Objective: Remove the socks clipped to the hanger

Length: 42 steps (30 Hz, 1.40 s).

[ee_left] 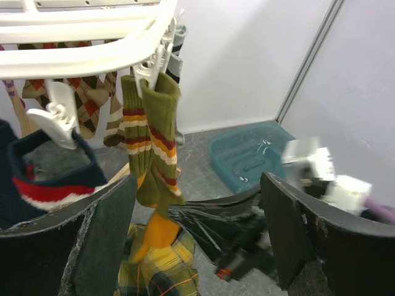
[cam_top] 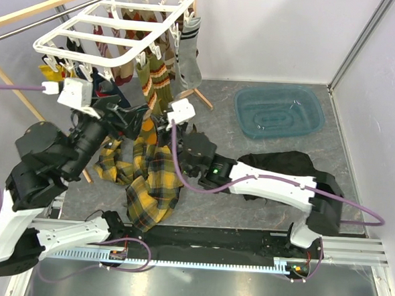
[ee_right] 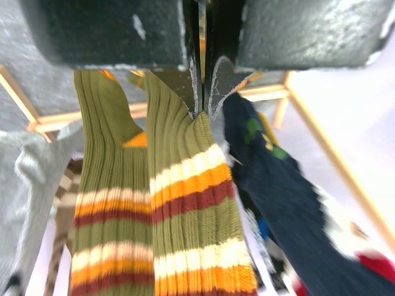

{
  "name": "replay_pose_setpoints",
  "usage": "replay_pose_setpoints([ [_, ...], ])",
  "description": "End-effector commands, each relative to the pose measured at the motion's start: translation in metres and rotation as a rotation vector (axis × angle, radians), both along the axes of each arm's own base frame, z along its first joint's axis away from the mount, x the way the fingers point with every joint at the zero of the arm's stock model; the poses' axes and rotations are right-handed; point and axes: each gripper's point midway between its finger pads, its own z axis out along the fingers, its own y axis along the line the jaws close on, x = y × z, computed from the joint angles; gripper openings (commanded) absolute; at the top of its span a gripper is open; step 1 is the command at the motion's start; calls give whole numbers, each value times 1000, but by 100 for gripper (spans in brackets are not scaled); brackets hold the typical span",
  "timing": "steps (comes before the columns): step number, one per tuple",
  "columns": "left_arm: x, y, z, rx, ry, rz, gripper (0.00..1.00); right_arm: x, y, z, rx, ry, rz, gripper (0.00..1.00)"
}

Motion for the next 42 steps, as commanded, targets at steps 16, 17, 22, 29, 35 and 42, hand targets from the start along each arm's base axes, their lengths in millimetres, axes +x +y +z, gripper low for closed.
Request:
replay_pose_setpoints([
  [16, 26, -18, 44, -52, 6, 63, 88, -77, -23, 53, 110, -57, 383, 0],
  [17, 27, -18, 42, -45, 10, 73, 88, -75, -25, 50, 108, -55, 374, 0],
  [22, 25, -15, 44, 15, -21, 65, 88, -70, -40, 51, 180, -11, 391, 0],
  [29, 29, -12, 39, 81, 12, 82, 88, -61, -51, 70, 311, 47, 471, 0],
  [35, 44, -9, 31, 57, 94, 91, 86, -54, -53, 66, 351, 86, 486, 0],
  [42, 50, 0, 26, 6, 128, 69, 86, -38, -62, 53, 371, 140, 464, 0],
])
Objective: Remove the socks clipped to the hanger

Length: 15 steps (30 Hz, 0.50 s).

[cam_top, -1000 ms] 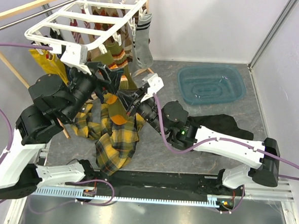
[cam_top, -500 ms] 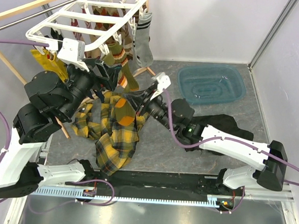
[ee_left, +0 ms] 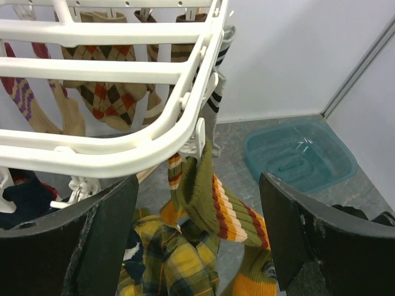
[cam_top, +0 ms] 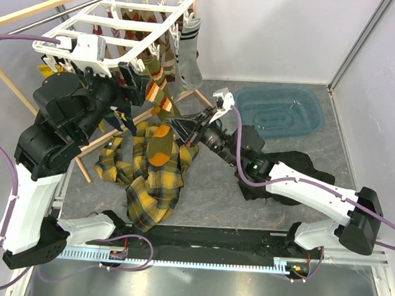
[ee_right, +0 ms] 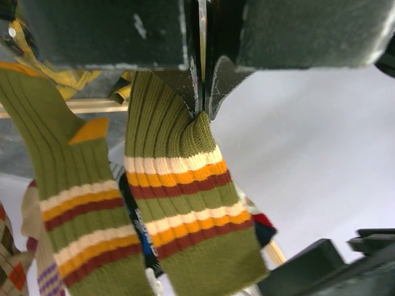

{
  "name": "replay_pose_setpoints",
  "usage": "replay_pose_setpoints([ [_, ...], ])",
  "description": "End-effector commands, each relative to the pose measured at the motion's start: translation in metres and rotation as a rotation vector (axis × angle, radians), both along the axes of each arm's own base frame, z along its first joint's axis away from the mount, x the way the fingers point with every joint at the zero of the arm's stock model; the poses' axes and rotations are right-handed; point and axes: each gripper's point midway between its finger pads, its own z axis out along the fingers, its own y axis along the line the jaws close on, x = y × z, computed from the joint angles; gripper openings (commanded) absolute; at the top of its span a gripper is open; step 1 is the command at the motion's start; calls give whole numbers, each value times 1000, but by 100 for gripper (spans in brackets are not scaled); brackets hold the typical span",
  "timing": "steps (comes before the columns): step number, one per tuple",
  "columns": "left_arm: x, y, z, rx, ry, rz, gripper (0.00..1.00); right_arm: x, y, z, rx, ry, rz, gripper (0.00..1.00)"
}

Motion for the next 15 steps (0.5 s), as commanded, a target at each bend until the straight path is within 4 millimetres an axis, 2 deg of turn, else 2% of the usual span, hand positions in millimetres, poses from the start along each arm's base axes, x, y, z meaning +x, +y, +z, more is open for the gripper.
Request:
replay_pose_setpoints([
  [1, -8, -5, 4, -69, 13, -72, 85, 1, -10, 12, 64, 22, 31, 0],
  [3, -5, -3, 3, -69, 5, -63, 85, 0, -8, 10, 65, 35, 64, 0],
  [5, -9, -10, 12, -85, -46, -114, 85, 1, -5, 8, 66, 50, 84, 0],
  [8, -6, -20, 10, -98, -48, -154, 85, 0, -1, 8, 61, 49, 109, 0],
  [15, 14, -6, -1, -99, -37, -42, 85, 4, 2, -4, 38, 73, 113, 0],
])
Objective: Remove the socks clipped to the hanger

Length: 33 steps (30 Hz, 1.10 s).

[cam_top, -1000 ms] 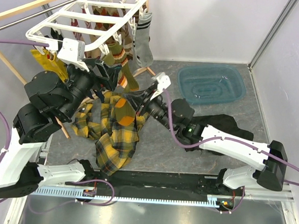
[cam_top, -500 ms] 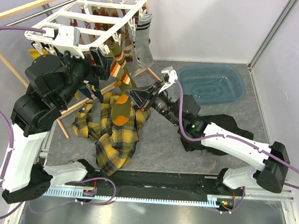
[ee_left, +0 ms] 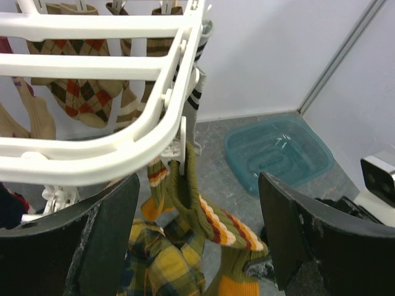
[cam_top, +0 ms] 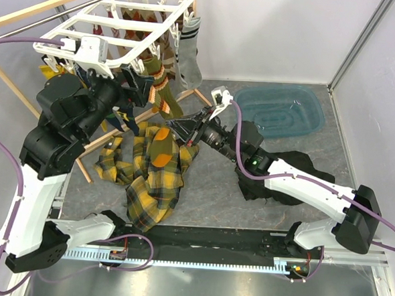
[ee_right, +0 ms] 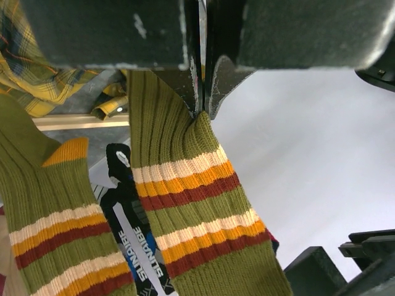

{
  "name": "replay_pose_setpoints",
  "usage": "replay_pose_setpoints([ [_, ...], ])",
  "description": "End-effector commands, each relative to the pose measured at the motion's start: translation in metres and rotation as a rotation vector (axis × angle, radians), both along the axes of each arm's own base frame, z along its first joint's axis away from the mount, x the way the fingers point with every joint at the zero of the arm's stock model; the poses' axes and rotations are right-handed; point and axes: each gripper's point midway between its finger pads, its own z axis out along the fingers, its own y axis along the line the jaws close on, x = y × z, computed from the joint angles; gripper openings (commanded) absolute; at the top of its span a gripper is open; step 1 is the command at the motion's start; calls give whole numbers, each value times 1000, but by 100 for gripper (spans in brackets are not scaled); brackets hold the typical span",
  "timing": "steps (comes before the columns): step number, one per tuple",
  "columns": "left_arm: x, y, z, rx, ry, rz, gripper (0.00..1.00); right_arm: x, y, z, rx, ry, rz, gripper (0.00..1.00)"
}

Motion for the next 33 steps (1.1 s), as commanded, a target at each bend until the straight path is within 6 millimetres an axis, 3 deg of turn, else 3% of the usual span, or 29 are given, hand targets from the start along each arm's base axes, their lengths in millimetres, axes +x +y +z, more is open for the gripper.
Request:
replay_pose_setpoints([
  [1, 11, 3, 6, -53, -39, 39, 85, -1, -1, 11, 34, -7, 23, 0],
  [9, 26, -7, -3, -67, -81, 1, 84, 1, -4, 7, 33, 2, 25, 0],
  [18, 42, -5, 9, -98, -141, 33, 81, -1, -4, 8, 30, -11, 41, 0],
  [26, 33, -8, 24, -193, -155, 0, 78, -3, -5, 11, 32, -28, 52, 0],
  [33, 23, -11, 18, -273, -80, -22, 84, -4, -6, 13, 41, -17, 53, 0],
])
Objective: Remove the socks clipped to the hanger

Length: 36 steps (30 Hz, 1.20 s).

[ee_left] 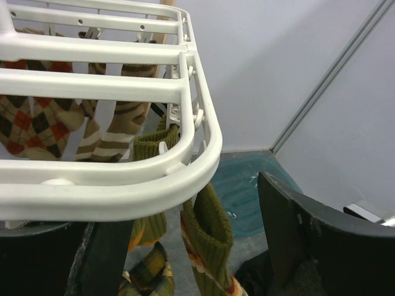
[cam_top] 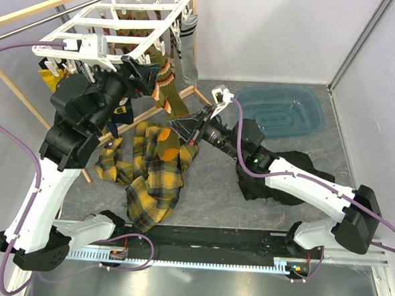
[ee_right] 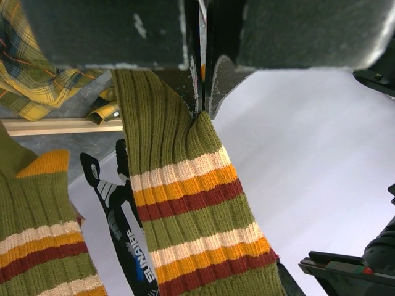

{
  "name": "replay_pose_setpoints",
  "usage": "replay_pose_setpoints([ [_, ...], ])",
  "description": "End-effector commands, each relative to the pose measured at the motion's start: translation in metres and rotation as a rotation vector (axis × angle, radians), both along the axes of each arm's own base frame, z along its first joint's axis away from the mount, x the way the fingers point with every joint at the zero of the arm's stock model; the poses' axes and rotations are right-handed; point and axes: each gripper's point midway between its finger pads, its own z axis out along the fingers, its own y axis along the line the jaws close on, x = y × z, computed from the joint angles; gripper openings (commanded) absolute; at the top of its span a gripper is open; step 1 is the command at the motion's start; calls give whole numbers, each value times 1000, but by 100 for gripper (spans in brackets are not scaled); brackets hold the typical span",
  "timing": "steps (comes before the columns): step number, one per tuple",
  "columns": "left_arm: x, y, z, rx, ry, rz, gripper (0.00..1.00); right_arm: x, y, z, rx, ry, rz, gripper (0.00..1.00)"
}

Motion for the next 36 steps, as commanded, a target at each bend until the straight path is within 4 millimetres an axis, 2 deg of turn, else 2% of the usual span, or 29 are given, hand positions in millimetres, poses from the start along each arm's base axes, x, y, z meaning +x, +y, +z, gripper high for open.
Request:
replay_pose_setpoints([
  [1, -15, -1, 15, -117, 12, -39, 84, -6, -6, 19, 56, -26, 15, 0],
  [8, -19, 2, 14, -115, 31, -34, 85, -7, -12, 19, 67, -20, 2, 0],
  [15, -1, 0, 6, -78, 16, -4, 80, -11, -9, 21, 81, -23, 26, 0],
  [18, 3, 0, 10, -83, -16, 7, 78, -12, -9, 19, 79, -20, 33, 0],
  [23, 5, 4, 19, -89, -60, 27, 66, -13, -10, 18, 71, -26, 33, 0],
  [24, 5, 4, 20, -90, -62, 29, 61, -13, -10, 18, 69, -29, 34, 0],
  [27, 8, 4, 21, -96, -63, 40, 54, -12, -9, 13, 58, -27, 34, 0],
  [32, 11, 3, 22, -110, -62, 40, 55, -12, -6, 9, 54, -20, 41, 0],
  [35, 11, 4, 26, -115, -72, 47, 51, -13, -4, 10, 56, -20, 53, 0],
  [36, 11, 4, 26, -111, -74, 48, 47, -13, -4, 10, 55, -20, 54, 0],
])
